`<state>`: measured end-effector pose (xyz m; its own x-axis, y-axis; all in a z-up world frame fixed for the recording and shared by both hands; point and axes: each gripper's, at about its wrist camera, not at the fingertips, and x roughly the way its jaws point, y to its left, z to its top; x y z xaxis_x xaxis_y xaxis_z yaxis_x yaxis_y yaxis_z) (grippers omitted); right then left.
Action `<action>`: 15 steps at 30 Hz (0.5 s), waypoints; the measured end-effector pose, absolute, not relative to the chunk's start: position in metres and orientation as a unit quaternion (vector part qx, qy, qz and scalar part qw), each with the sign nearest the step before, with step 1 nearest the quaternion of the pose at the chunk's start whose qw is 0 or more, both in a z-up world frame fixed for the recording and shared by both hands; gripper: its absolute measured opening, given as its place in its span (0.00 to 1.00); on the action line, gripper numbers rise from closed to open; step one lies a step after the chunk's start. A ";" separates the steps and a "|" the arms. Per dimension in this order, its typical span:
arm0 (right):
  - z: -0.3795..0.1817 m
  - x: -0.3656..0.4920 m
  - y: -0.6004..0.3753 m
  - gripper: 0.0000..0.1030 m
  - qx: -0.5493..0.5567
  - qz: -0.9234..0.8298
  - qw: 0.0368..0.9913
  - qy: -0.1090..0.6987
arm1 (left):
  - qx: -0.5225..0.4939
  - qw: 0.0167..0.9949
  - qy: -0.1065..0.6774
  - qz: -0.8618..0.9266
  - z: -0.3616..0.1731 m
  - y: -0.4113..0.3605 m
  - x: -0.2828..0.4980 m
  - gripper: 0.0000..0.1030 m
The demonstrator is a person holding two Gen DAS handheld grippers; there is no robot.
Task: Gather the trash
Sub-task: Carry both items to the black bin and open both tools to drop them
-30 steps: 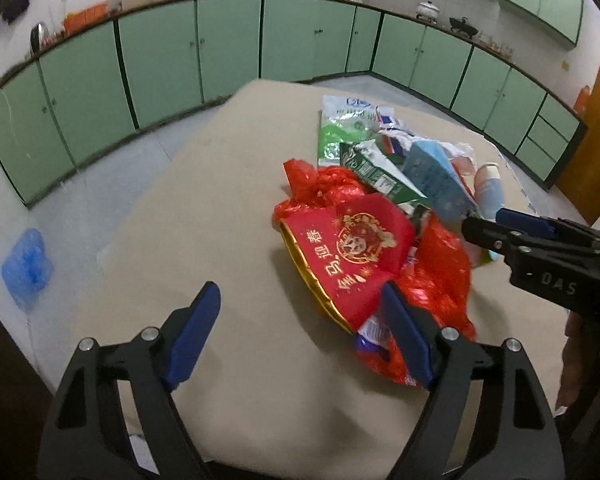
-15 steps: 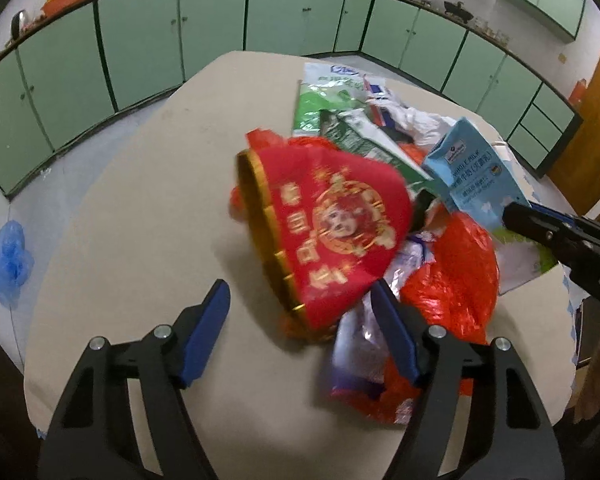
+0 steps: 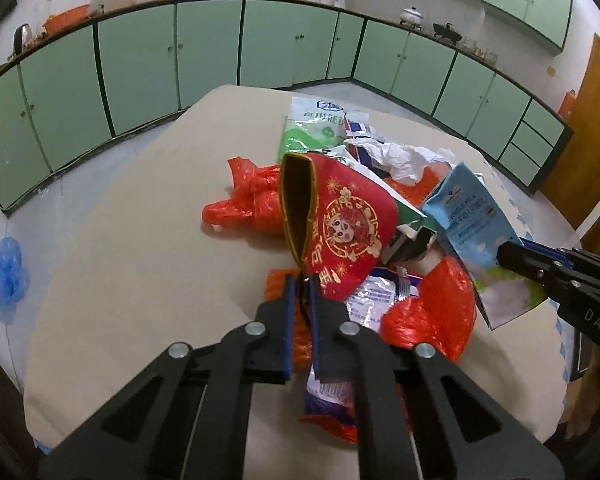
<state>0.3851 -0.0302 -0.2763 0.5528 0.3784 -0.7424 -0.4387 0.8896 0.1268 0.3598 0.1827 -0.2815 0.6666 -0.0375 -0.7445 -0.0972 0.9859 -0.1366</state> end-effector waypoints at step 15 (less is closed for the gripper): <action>-0.209 0.335 -0.064 0.13 -0.010 0.222 0.904 0.364 | -0.061 0.933 0.354 0.008 -0.205 0.156 0.312 0.05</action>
<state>0.3348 -0.0645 -0.2085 0.6361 0.3933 -0.6638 -0.4084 0.9016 0.1428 0.3120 0.1556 -0.2046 0.7494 -0.0273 -0.6616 -0.0588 0.9924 -0.1076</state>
